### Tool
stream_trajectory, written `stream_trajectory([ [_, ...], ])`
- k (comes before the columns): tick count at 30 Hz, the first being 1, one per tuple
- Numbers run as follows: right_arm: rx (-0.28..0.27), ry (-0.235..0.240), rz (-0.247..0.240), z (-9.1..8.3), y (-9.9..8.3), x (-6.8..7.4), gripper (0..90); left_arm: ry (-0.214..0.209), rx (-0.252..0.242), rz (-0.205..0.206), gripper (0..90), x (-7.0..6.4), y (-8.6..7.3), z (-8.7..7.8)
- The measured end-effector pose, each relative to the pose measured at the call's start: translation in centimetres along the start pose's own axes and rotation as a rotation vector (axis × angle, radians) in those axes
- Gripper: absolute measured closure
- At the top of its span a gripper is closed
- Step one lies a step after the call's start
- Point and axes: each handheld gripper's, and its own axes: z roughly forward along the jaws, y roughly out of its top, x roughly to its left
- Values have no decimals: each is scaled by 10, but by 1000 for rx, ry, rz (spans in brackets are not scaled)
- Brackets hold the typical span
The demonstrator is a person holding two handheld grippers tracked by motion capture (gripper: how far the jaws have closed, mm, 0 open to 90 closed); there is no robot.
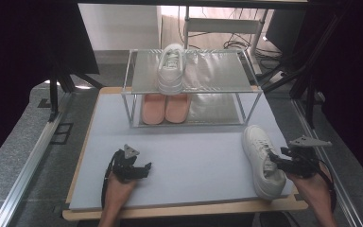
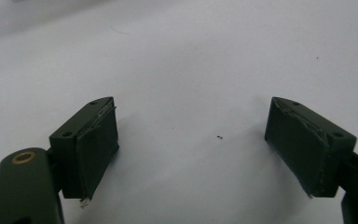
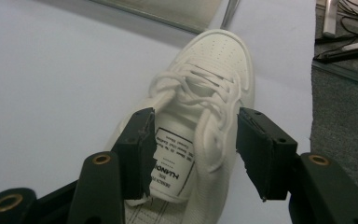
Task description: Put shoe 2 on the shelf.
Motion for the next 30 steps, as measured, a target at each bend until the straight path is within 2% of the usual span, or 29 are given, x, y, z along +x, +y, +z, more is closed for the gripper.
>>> stream_trajectory([
  [6,-19,-21,38,-7,-4,-10,550,0,0,0,173,0,0,0],
  [10,-8,-43,72,-6,-8,-18,682,0,0,0,173,0,0,0],
  [13,11,-77,86,0,-13,-24,785,0,0,0,173,0,0,0],
  [18,47,-95,114,22,-26,-34,892,1,1,1,173,0,0,0],
  [24,74,-110,146,44,-38,-40,900,1,-2,-2,173,0,0,0],
  [30,84,-76,190,62,-49,-46,900,1,-1,-3,173,0,0,0],
])
